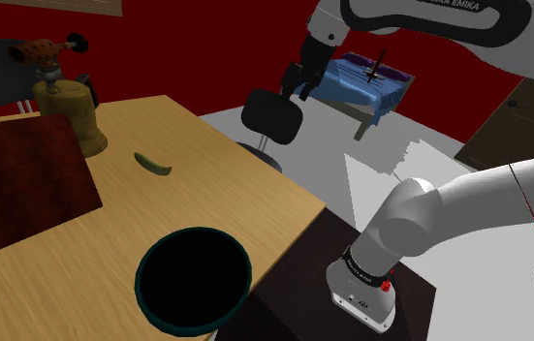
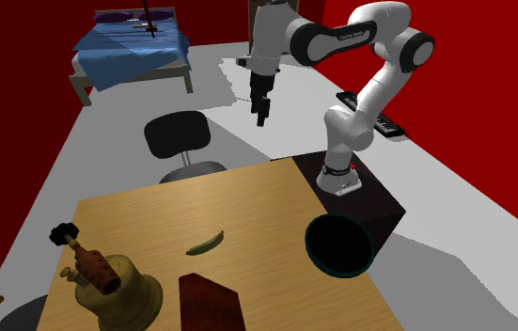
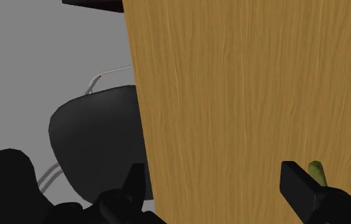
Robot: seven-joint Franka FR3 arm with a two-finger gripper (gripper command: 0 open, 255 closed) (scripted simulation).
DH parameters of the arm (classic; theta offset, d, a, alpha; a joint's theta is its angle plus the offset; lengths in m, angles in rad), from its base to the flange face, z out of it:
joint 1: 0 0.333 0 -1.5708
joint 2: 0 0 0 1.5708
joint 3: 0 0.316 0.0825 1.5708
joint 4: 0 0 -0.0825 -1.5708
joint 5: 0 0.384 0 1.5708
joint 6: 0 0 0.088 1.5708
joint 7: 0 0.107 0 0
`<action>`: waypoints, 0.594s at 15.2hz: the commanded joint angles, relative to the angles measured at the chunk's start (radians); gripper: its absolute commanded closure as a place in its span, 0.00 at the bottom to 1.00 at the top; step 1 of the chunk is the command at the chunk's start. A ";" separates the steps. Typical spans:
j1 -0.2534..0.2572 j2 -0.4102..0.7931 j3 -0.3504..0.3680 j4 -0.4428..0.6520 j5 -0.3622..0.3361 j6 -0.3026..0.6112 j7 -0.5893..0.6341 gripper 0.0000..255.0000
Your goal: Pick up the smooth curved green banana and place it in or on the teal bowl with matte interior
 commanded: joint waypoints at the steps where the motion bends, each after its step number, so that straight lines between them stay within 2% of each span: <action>1: 0.015 0.056 0.013 -0.001 0.011 0.053 0.002 0.00; 9: 0.065 0.302 0.059 0.061 0.044 0.217 -0.006 0.00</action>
